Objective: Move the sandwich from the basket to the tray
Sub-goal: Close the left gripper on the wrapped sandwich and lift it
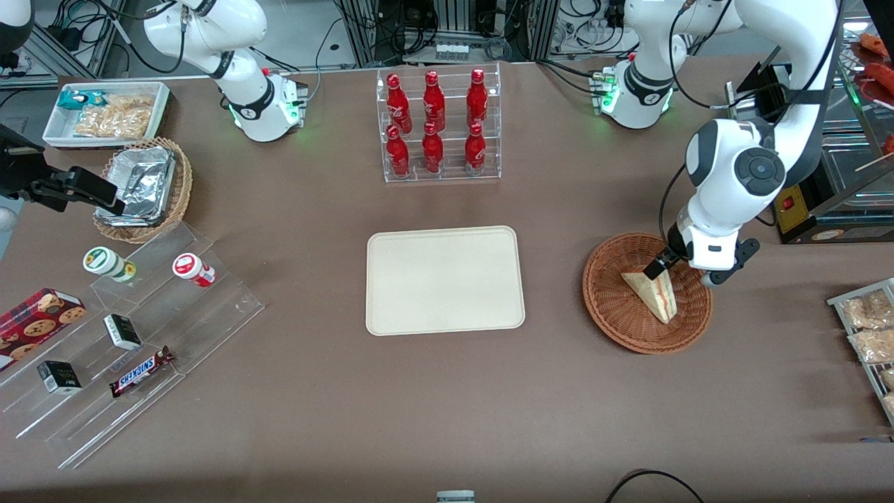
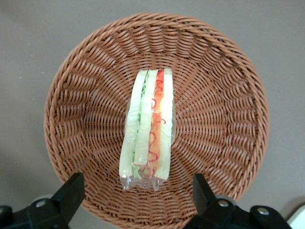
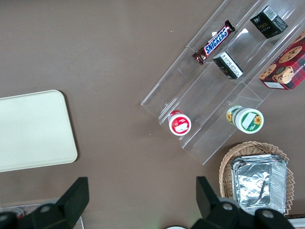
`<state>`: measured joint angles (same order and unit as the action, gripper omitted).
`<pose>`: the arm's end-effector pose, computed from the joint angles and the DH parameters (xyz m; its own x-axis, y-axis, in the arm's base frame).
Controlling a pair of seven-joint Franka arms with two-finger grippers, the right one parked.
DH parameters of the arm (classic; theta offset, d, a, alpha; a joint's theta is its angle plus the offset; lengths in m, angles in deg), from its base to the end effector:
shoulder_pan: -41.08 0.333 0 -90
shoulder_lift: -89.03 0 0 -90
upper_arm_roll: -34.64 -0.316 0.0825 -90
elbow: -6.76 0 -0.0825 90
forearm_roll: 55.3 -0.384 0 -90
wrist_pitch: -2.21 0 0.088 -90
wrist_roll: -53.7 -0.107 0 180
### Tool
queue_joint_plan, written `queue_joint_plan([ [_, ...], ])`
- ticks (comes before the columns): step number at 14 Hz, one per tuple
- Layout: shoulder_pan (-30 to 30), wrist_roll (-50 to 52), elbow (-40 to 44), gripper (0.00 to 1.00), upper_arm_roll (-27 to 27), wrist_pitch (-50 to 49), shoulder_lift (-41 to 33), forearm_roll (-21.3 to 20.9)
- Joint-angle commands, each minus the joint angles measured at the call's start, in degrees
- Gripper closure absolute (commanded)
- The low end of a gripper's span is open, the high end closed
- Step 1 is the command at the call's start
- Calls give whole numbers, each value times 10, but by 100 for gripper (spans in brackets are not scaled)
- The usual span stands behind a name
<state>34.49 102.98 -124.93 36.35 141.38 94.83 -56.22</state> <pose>0.5199 -0.0758 0.3074 0.7622 0.6468 0.0251 0.6466 -0.7627 0.0171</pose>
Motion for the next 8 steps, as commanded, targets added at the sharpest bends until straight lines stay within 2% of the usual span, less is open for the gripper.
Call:
queue_joint_plan([
  [1,-3,21,-1,0,-1,28,21,0],
  [7,-2,13,3,0,-1,65,64,0],
  [8,-2,13,3,4,-1,65,68,0],
])
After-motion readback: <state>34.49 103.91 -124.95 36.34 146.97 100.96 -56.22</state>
